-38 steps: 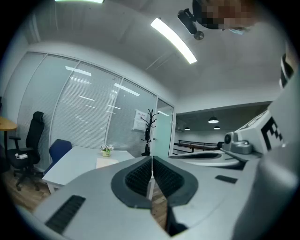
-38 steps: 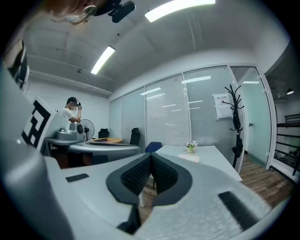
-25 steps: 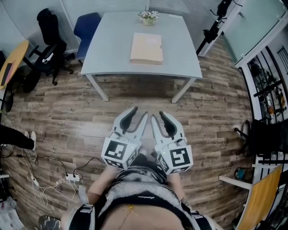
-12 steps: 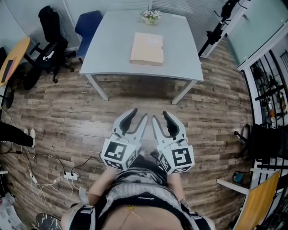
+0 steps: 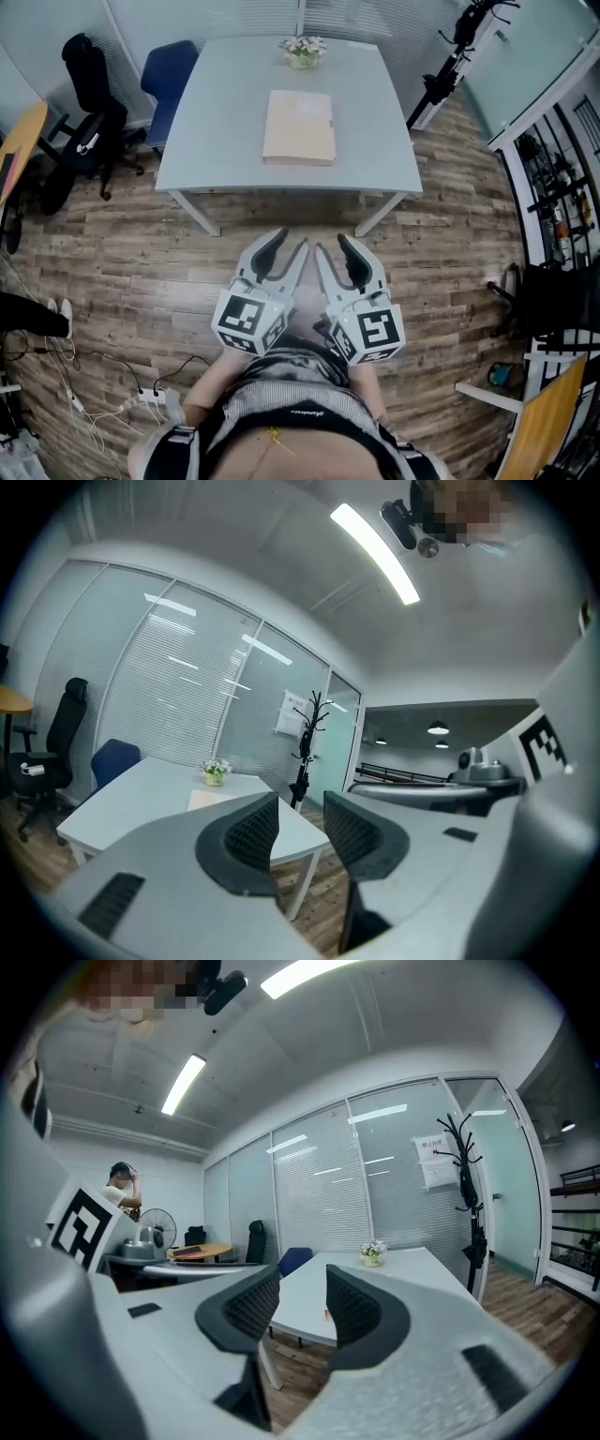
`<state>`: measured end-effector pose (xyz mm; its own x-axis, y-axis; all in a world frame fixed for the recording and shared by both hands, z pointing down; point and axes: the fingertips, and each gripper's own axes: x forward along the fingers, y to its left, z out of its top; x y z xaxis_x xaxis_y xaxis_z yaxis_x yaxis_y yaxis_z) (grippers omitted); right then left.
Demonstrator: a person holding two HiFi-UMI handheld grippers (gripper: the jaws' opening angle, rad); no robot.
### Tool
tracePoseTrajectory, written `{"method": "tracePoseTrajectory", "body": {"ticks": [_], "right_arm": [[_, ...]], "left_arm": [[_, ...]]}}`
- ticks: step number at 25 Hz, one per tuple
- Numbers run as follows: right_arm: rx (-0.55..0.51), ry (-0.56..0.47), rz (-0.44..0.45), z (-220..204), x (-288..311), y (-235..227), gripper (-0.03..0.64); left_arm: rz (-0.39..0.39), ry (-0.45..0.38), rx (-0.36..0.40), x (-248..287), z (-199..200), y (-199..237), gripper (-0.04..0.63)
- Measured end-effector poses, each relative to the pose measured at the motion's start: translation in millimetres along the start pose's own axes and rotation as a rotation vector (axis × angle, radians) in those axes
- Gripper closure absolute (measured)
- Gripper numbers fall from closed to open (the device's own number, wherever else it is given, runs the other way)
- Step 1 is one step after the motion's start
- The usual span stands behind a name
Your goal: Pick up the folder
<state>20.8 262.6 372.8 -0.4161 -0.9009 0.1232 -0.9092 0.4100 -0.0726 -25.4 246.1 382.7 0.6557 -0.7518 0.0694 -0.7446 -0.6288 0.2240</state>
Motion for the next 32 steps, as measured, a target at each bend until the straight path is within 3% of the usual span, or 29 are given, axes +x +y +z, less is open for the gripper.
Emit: {"method": "tracePoseTrajectory", "body": {"ticks": [8,18,32], "right_arm": [[0.009,-0.01,-0.039,17.7,76.6,-33.2,0.46],[0.008,0.003,-0.043,23.8,151.6,-41.7,0.46],[0.029,0.026,-0.07,20.8,187.9,-48.7,0.46]], "left_arm": [[-0.047,0.014,0.01,66.8,21.7,56.2,0.472],[-0.06,0.029,-0.016,104.8,30.5,117.5,0.472],[-0.062,0.048,-0.02,126.8,31.0,152.5,0.472]]}}
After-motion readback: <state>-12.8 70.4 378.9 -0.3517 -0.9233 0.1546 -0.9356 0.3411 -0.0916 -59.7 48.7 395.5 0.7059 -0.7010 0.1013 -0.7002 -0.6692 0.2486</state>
